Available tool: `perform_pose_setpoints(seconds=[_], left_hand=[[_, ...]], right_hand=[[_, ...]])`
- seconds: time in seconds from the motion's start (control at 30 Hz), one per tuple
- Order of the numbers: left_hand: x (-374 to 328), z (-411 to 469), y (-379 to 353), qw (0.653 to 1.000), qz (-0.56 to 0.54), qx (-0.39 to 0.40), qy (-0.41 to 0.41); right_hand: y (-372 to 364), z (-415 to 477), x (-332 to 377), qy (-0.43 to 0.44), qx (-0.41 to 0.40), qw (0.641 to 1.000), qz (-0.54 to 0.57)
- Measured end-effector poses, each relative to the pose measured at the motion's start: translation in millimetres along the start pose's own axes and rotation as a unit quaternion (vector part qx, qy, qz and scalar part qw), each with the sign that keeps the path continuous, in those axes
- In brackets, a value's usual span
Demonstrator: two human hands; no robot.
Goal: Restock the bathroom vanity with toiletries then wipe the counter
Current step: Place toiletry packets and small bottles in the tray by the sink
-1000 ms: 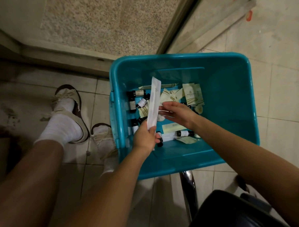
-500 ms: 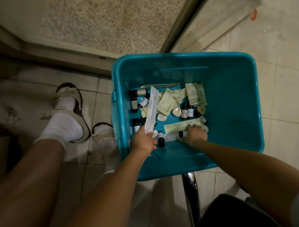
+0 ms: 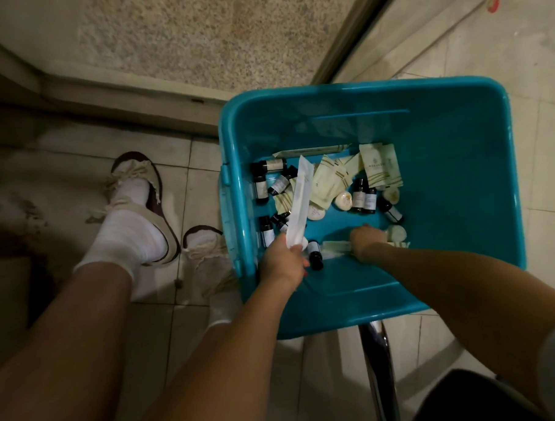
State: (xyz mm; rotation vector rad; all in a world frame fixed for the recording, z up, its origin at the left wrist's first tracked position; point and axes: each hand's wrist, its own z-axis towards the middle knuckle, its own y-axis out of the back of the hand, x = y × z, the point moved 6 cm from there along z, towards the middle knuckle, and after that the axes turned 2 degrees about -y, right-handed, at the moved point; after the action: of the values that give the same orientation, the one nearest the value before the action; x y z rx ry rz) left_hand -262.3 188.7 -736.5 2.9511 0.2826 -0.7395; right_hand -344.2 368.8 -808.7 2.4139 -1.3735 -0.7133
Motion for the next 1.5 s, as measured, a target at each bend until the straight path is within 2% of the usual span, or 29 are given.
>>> perform_pose_setpoints(seconds=[0.17,0.23,0.3,0.37,0.4,0.5,0.53,0.6,0.7,0.77,0.87,0.97,1.03,1.3,1.5], left_hand=[[-2.8,-8.0,0.8,1.0,-0.011,0.003,0.02],[-6.3,-15.5,1.0,1.0,-0.008,0.005,0.024],[-16.0,-28.7,2.4,1.0,-0.017,-0.002,0.012],[-30.8,-43.7,6.8,0.999,-0.025,-0.026,-0.022],[-39.9,-52.5,8.6,0.998,-0.028,-0.03,-0.038],[-64.0,-72.4,13.1,0.996,-0.059,-0.022,-0.064],[-71.5,-80.4,15.1,0.995,-0.073,-0.024,-0.069],[-82.1,-98.2,19.4,0.992,-0.099,-0.035,-0.074],[-90.8,-127.9,20.4,0.987,-0.131,-0.052,-0.073],[-98.1,-149.4,17.7,0.984,-0.141,-0.067,-0.082],[-121.7,-193.4,11.2,0.976,-0.153,-0.076,-0.135],[-144.4,-243.5,8.9,0.963,-0.169,-0.064,-0.198],[-157.1,-276.3,15.3,0.953,-0.182,-0.06,-0.234],[-208.9,-412.2,53.4,0.91,-0.178,-0.135,-0.348],[-238.0,-550.8,77.5,0.857,-0.134,-0.191,-0.46]], right_hand=[[-1.6,-11.9,-4.1,0.028,-0.001,0.999,0.047],[10.0,-17.3,-7.2,0.028,-0.003,0.989,0.147],[26.3,-22.6,-12.0,0.009,-0.013,0.948,0.319],[44.3,-30.3,-15.3,-0.016,-0.032,0.858,0.512],[51.7,-35.5,-16.1,-0.026,-0.031,0.792,0.61],[75.9,-52.3,-7.0,0.001,0.035,0.542,0.84],[87.9,-60.2,-5.1,0.022,0.055,0.479,0.876],[110.7,-78.7,-2.5,0.063,0.08,0.397,0.912],[143.6,-115.5,-2.4,0.139,0.113,0.314,0.932],[158.4,-145.5,-5.4,0.191,0.131,0.304,0.924],[182.2,-198.4,-16.7,0.243,0.105,0.338,0.903],[203.6,-249.0,-34.6,0.289,0.086,0.338,0.892],[216.2,-280.8,-45.6,0.309,0.078,0.351,0.88],[273.3,-427.4,-66.4,0.414,-0.002,0.398,0.818],[331.3,-548.4,-71.1,0.525,-0.032,0.388,0.757]])
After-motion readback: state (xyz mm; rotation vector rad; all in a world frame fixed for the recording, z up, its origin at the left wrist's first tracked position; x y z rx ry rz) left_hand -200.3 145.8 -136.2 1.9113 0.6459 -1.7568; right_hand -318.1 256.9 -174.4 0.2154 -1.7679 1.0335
